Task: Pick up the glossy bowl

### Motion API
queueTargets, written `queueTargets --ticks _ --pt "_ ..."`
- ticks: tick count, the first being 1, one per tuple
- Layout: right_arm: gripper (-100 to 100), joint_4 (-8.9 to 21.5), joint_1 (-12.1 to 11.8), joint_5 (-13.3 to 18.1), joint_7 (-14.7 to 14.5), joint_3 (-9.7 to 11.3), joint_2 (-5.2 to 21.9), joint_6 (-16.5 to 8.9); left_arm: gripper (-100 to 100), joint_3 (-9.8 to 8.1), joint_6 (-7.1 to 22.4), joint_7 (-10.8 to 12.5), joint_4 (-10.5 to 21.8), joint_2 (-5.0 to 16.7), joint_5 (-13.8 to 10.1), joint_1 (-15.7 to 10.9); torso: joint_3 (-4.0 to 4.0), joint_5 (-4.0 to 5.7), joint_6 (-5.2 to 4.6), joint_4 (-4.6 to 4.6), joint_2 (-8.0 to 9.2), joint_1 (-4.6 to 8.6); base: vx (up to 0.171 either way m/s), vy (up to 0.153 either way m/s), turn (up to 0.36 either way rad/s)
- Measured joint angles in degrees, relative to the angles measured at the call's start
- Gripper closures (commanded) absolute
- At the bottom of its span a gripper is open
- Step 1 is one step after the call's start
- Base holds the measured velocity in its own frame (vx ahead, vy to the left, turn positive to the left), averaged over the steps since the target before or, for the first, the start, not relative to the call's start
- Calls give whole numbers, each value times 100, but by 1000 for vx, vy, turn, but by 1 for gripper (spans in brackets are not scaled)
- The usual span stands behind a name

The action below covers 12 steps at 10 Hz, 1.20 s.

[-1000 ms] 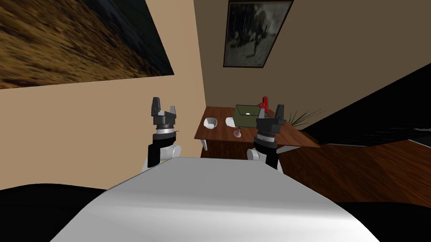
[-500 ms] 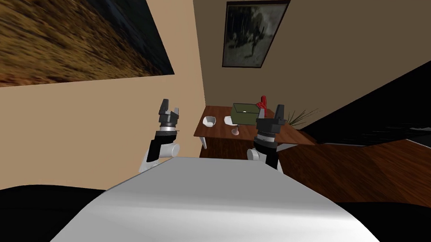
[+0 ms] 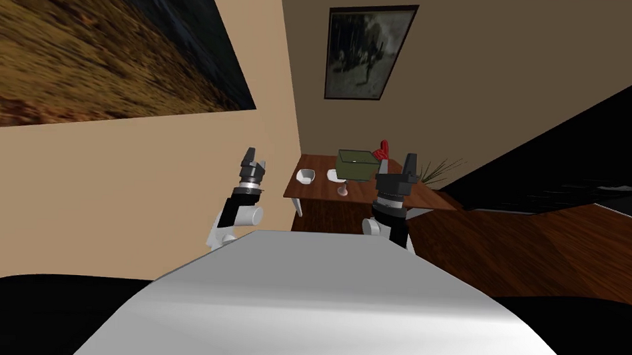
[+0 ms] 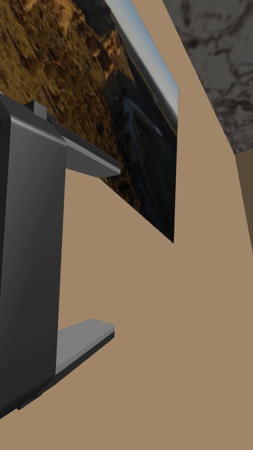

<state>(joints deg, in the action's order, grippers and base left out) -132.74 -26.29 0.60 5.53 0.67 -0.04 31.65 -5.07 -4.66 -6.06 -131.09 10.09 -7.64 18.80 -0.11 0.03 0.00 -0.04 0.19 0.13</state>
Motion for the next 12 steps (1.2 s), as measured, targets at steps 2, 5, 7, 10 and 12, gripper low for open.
queueTargets --ticks 2,5,7,10,12 --pt "0 0 0 0 0 0 0 0 -100 -53 315 -23 190 66 -16 -142 -6 2 0 -3 10 7 -73 -58 9" --pt "0 0 0 0 0 0 0 0 -100 -120 797 -47 347 118 -39 -321 1 2 0 0 -2 8 -44 -49 9" --pt "0 0 0 0 0 0 0 0 -100 -156 1152 -67 472 123 -39 -488 1 1 0 0 -3 3 -46 -38 7" --pt "0 0 0 0 0 0 0 0 -100 -196 1536 -82 798 149 -52 -718 6 1 0 2 -11 0 -35 -38 8" --pt "0 0 0 0 0 0 0 0 -100 -240 1883 -78 905 168 -71 -873 5 0 0 1 -9 -1 -29 -38 8"
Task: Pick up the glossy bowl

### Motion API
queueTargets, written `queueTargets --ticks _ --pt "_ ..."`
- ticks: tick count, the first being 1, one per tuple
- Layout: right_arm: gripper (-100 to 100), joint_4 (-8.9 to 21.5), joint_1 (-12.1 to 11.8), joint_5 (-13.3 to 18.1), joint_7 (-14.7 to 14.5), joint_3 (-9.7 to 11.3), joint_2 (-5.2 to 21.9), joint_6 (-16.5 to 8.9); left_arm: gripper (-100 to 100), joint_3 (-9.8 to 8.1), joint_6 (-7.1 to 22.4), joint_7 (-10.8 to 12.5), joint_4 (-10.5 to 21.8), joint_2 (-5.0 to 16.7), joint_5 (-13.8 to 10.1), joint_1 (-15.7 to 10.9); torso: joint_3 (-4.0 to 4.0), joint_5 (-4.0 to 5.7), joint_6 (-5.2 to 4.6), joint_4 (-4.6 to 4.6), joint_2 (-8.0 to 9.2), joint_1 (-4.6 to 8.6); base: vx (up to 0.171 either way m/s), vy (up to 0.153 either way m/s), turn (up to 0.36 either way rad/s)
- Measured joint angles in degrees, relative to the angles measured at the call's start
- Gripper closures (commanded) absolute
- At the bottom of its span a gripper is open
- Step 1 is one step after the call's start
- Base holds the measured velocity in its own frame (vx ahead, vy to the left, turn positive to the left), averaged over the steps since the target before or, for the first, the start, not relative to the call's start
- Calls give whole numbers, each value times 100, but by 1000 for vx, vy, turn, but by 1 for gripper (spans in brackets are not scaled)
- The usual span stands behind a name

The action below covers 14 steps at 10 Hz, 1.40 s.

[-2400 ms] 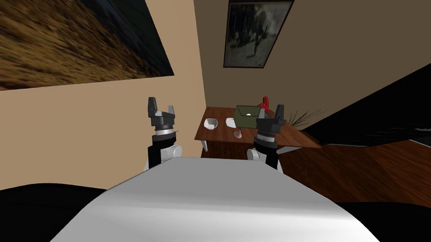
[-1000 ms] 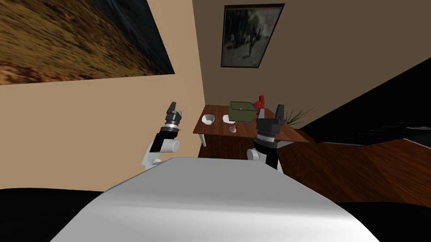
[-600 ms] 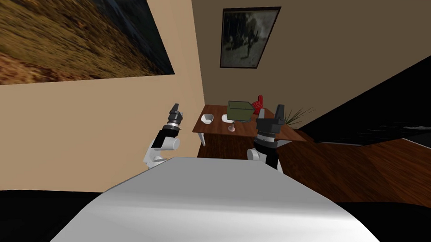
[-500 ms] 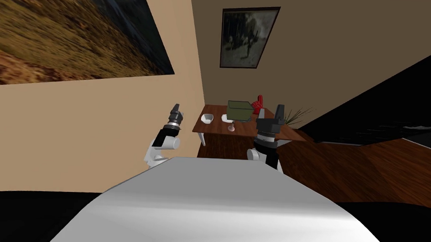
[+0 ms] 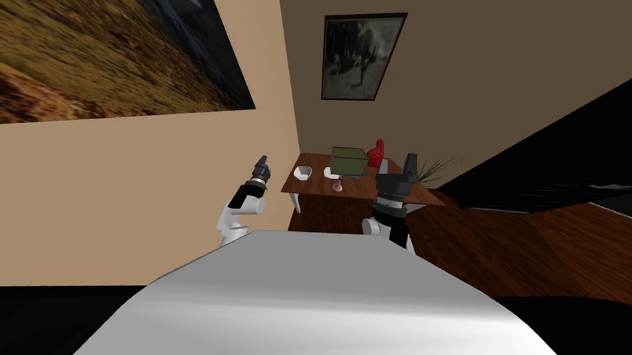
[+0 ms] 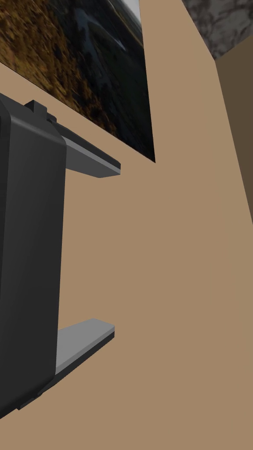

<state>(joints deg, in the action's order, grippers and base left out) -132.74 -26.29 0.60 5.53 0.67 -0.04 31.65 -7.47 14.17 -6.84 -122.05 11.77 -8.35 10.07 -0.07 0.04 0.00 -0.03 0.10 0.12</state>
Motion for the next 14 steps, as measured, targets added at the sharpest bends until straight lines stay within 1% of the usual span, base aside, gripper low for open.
queueTargets --ticks 1,4,5,6,7,8,9,10,11,12,13,14 --pt "0 0 0 0 0 0 0 0 -100 -21 192 3 124 1 -3 -136 2 0 -1 1 -3 3 -20 -37 4" --pt "0 0 0 0 0 0 0 0 -100 -17 624 -4 393 -40 10 -316 5 -1 0 2 -8 -2 -11 -31 5" --pt "0 0 0 0 0 0 0 0 -100 -35 785 7 524 -29 -3 -448 7 0 0 3 -12 0 1 -27 2" --pt "0 0 0 0 0 0 0 0 -100 -53 964 25 550 0 -33 -485 7 0 1 3 -13 -3 5 -22 9" --pt "0 0 0 0 0 0 0 0 -100 -47 1152 30 690 -51 3 -639 9 -1 -1 4 -16 -3 7 -19 -2" --pt "0 0 0 0 0 0 0 0 -100 -40 1297 30 786 -75 19 -708 10 -1 0 4 -16 -5 19 -21 4" --pt "0 0 -1 0 0 0 0 0 -100 -52 1451 50 970 -51 -8 -852 12 -1 0 5 -21 -5 19 -16 2" --pt "0 0 -1 0 0 0 0 0 -100 -50 1564 61 1093 -53 -12 -924 12 -2 1 5 -21 -7 27 -18 3" --pt "0 0 -1 0 0 0 0 0 -100 -56 1735 85 1212 -38 -35 -1050 14 -1 0 5 -24 -6 28 -13 1" --pt "0 0 -1 0 0 0 0 0 -100 -43 1867 96 1306 -69 -16 -1108 14 -2 1 6 -24 -7 30 -12 3" --pt "0 0 -1 0 0 0 0 0 -100 -38 2046 119 1473 -92 5 -1286 16 -2 0 6 -27 -7 37 -8 -4" --pt "0 0 -1 0 0 0 0 0 -100 -26 2188 134 1528 -104 4 -1313 16 -2 1 7 -27 -9 46 0 4"
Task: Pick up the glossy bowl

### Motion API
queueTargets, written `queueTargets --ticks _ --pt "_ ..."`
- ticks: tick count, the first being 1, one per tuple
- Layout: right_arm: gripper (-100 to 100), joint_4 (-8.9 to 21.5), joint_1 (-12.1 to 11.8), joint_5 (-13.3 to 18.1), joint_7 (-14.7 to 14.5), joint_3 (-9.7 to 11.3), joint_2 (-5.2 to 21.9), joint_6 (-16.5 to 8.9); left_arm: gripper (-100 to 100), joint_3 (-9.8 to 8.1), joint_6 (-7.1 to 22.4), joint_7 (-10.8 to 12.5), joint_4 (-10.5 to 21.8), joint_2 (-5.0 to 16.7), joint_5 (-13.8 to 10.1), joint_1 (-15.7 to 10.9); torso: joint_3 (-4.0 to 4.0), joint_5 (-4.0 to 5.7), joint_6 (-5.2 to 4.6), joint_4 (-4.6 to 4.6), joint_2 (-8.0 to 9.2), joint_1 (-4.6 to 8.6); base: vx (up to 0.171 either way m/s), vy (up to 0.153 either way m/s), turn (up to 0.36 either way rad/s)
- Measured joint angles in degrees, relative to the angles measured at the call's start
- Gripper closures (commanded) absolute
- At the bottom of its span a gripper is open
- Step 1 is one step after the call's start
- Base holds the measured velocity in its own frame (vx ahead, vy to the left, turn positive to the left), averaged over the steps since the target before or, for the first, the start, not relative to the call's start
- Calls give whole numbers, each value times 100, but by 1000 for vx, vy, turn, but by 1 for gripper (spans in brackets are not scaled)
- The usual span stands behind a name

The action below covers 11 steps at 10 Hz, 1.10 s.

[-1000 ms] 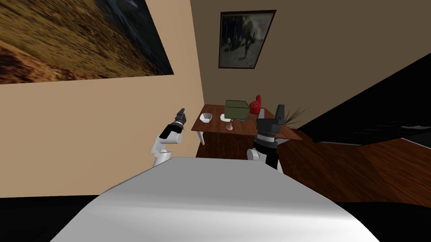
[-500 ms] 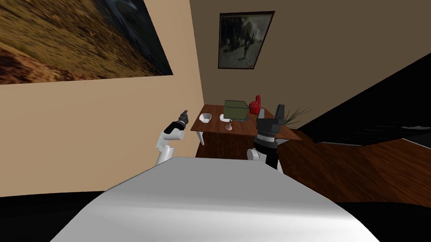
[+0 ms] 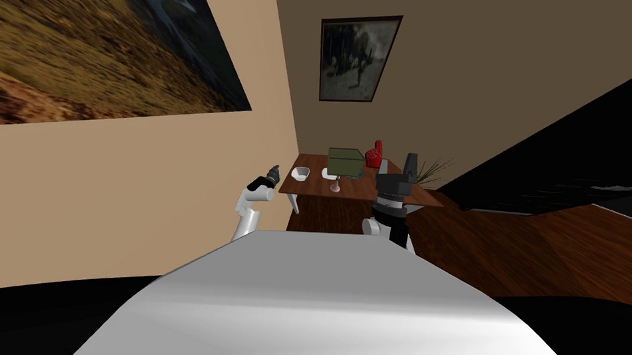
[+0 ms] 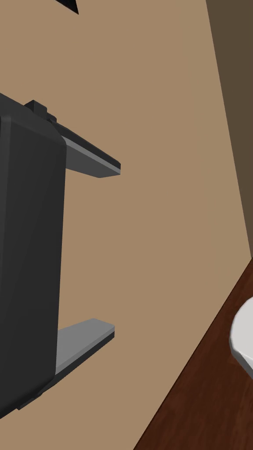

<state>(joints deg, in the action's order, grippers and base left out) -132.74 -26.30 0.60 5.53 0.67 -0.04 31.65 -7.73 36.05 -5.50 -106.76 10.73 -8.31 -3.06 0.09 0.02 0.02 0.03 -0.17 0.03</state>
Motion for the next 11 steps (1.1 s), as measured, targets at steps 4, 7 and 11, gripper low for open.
queueTargets --ticks 4,7,11 --pt "0 0 0 0 0 0 0 0 -100 53 570 88 469 -42 0 -358 5 -1 0 2 -9 -3 59 0 -1" --pt "0 0 0 0 0 0 0 0 -100 104 983 170 909 -77 9 -707 8 -1 -1 3 -13 -4 79 0 -5" --pt "0 0 0 0 0 0 0 0 -100 187 1470 283 1397 -136 27 -1064 5 -2 0 2 -9 -8 61 10 -3"
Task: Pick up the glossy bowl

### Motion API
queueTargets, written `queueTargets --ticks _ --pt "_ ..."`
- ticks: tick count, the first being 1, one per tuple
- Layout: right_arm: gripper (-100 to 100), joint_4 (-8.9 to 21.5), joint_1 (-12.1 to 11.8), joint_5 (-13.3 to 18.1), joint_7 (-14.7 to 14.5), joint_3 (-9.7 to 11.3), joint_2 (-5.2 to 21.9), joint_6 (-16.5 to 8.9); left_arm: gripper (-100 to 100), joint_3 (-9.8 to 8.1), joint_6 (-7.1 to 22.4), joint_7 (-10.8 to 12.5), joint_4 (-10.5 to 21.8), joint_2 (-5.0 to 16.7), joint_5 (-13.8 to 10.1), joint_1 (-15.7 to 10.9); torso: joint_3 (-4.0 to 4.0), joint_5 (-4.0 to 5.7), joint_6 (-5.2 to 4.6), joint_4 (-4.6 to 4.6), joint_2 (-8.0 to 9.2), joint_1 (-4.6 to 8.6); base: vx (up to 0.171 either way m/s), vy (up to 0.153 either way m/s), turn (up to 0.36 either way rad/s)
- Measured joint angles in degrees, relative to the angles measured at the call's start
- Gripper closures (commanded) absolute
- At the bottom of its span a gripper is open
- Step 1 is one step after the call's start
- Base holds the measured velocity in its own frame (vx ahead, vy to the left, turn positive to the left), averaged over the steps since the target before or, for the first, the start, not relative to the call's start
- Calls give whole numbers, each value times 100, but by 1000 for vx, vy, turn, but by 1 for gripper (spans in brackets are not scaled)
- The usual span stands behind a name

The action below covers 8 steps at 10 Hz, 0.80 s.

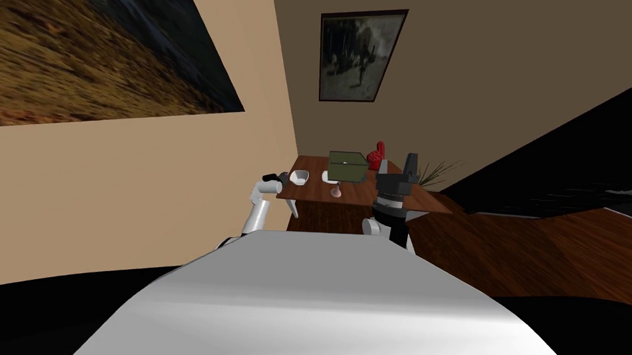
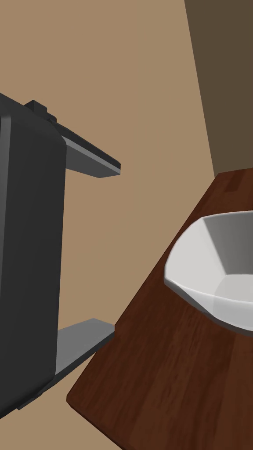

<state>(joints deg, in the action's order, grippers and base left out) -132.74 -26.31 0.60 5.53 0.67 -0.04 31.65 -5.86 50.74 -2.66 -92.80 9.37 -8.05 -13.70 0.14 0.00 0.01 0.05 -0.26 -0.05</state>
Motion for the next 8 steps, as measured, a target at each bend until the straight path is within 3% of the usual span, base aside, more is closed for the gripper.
queueTargets --ticks 8 --pt "0 0 0 0 0 0 0 0 -100 172 791 226 980 -115 27 -668 4 0 1 2 -6 1 81 14 -6"
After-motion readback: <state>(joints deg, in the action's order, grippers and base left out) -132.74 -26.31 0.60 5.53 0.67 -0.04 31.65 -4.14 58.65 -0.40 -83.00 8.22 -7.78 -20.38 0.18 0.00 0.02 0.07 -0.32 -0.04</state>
